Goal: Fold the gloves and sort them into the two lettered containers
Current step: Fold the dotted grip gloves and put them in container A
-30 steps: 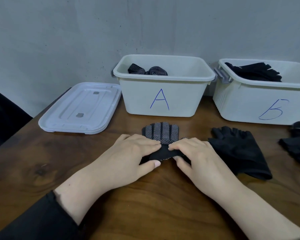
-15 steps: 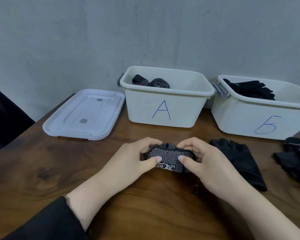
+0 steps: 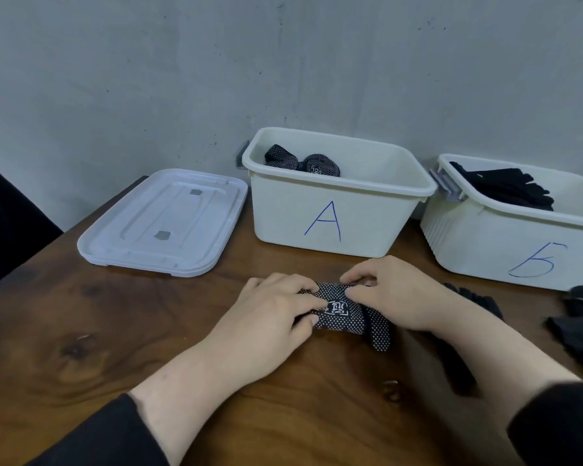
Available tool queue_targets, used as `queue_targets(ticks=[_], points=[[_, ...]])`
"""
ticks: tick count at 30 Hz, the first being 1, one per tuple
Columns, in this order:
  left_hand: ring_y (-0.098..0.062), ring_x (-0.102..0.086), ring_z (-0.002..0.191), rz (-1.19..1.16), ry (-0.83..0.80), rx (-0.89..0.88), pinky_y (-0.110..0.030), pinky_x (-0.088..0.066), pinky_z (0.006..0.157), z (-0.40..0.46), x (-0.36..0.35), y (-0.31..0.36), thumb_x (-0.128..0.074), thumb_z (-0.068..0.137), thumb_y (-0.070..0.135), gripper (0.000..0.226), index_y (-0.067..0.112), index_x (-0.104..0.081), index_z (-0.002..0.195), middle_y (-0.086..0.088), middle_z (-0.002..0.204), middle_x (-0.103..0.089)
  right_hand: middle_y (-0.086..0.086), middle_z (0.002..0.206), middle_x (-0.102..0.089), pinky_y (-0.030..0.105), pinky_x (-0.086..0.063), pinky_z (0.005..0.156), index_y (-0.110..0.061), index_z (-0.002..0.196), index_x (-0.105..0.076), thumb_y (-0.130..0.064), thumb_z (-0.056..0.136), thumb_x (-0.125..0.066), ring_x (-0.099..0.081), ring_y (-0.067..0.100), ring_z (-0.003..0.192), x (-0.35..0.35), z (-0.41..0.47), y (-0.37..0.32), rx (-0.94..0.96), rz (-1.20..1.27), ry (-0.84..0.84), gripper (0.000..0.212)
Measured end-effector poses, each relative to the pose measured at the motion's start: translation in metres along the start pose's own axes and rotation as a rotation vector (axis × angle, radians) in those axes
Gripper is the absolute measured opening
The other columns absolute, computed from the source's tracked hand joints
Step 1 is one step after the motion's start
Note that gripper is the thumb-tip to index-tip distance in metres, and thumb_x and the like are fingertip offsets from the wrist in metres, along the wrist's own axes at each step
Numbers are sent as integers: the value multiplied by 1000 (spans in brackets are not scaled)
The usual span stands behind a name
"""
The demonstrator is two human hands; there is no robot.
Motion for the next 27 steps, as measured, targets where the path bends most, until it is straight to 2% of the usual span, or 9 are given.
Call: queue_targets(ticks=[3, 5, 7, 10, 14, 18, 23, 25, 27], points=[[-2, -43, 125, 9, 1, -1, -33, -30, 104, 0, 0, -1, -47, 96, 39, 34, 39, -64, 125, 23, 133, -53, -13, 113, -70, 22, -48, 100, -23, 126, -69, -34, 87, -76, -64, 1, 105, 4, 10, -12, 19, -19, -170, 42], [1, -43, 124, -20, 22, 8, -29, -30, 103, -1, 0, -1, -46, 94, 41, 35, 38, -65, 123, 25, 131, -55, -9, 122, -67, 27, -46, 105, -24, 130, -66, -34, 84, -78, -62, 6, 114, 3, 17, -20, 14, -87, -243, 48], [6, -45, 121, -84, 58, 41, -25, -32, 103, -1, 2, -2, -49, 93, 40, 33, 37, -68, 119, 27, 126, -58, -8, 116, -68, 26, -50, 96, -25, 125, -66, -29, 83, -79, -64, 12, 109, 1, 22, -26, -1, -78, -286, 44], [4, -54, 112, -276, 173, 145, -18, -40, 98, -1, 7, -4, -60, 95, 29, 18, 33, -70, 110, 26, 115, -61, -3, 94, -75, 28, -54, 79, -21, 102, -73, -22, 81, -77, -71, 18, 95, -1, 20, -24, -30, 34, -286, 21], [7, -60, 100, -556, 377, 430, -11, -44, 86, -1, 20, -6, -63, 94, 28, 17, 37, -68, 107, 23, 103, -66, -1, 90, -78, 32, -57, 86, -18, 94, -76, -16, 83, -75, -74, 16, 89, -4, 6, -13, -81, 374, -110, 11], [-8, -71, 94, -1089, 511, 716, -30, -55, 91, -3, 17, -2, -62, 96, 28, 18, 23, -69, 112, 6, 101, -75, 7, 96, -79, 44, -59, 87, -10, 100, -74, -9, 91, -70, -75, 26, 91, -9, -12, -10, -125, 783, 133, 10], [-25, -70, 106, -1562, 261, 723, -42, -52, 99, 10, 13, 32, -60, 98, 31, 33, 6, -67, 118, -11, 111, -74, -4, 95, -78, 26, -59, 76, -16, 103, -72, -10, 92, -71, -75, 14, 88, -12, -31, -23, -51, 829, 264, 13], [-29, -68, 110, -1614, 222, 679, -44, -53, 99, 18, 17, 40, -60, 98, 25, 31, 2, -68, 117, -14, 112, -73, -4, 97, -78, 26, -59, 78, -17, 105, -71, -10, 91, -72, -74, 14, 90, -12, -35, -24, -51, 840, 259, 16], [-30, -68, 109, -1618, 233, 670, -44, -55, 95, 24, 20, 43, -61, 97, 18, 27, 0, -69, 115, -15, 111, -73, 2, 104, -77, 33, -60, 87, -17, 112, -68, -7, 89, -73, -74, 18, 96, -11, -38, -23, -75, 897, 233, 25]])
Point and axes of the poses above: each hand's wrist, its own z-axis towards the middle knuckle, its own x-axis out of the back of the hand, y = z × x, the point moved 2 cm from there along z, towards the middle knuckle
